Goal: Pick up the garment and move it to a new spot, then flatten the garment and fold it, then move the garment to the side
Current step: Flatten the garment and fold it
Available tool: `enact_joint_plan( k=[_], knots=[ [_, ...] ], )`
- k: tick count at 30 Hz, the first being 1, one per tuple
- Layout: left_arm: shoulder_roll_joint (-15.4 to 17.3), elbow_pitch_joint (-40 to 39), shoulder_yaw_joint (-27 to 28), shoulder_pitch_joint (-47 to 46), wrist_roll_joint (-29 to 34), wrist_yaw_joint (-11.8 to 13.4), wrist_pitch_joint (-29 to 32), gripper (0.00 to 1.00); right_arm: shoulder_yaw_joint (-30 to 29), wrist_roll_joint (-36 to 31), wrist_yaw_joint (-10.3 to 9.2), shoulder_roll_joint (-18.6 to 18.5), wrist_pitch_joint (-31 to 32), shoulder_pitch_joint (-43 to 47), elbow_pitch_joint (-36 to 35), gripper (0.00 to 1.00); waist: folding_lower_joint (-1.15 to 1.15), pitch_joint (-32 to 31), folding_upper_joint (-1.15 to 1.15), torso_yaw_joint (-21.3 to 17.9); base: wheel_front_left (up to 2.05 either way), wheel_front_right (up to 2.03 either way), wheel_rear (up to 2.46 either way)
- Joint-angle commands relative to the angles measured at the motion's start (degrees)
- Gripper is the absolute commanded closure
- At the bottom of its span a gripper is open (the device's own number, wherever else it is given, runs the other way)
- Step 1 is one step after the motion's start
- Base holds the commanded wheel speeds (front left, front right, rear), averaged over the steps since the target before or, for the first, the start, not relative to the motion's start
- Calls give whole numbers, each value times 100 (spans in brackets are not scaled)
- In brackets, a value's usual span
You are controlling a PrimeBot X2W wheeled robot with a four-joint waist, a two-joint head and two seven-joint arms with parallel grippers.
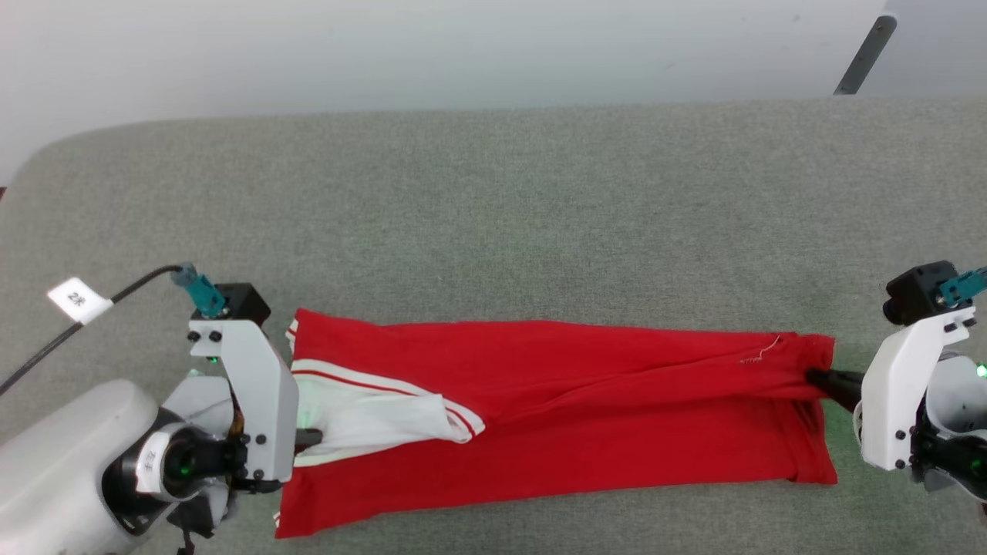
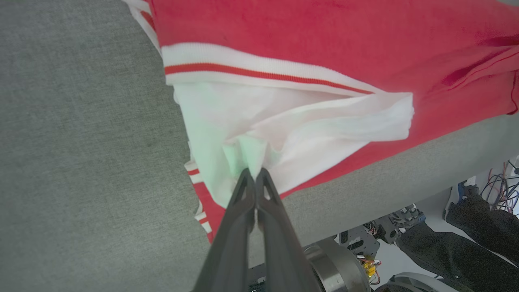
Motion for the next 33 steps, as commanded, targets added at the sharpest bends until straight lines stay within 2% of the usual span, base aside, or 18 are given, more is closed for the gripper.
enact_joint_plan(
  k=[1,2,3,4,10,16,21,26,33],
  knots=[
    [-20,26,-2,64,-33,24,-29,56,-43,-62,0,44,53,84,6,59,0,-55,0,-26,0,0,0],
    [-34,40,-11,76,-38,18,-21,45,-69,-97,0,70,92,112,6,16,0,-92,0,-33,0,0,0],
    [-55,49,-5,85,-58,9,-23,4,-108,-132,0,101,138,151,14,0,0,-131,0,-38,0,0,0],
    [-61,63,0,87,-44,1,-31,0,-138,-152,0,131,191,178,11,0,0,-171,0,-42,0,0,0],
    [-79,88,21,160,-66,-2,-104,0,-366,-296,0,249,449,334,-117,0,0,-462,0,-49,0,0,0],
    [-41,80,150,373,55,-134,-653,0,-681,-447,0,415,611,614,-327,0,0,-835,0,-56,0,0,0],
    [-13,-39,387,725,286,-388,-1730,0,-975,-505,0,558,608,1009,-660,0,0,-1120,0,-44,0,0,0],
    [68,-122,660,1218,648,-605,-3111,0,-1408,-640,0,766,451,1431,-994,0,0,-1242,0,-43,0,0,0],
    [137,-151,1028,2072,1051,-564,-5053,0,-1848,-865,0,997,608,1798,-1140,0,0,-1329,0,32,0,0,0]
  ],
)
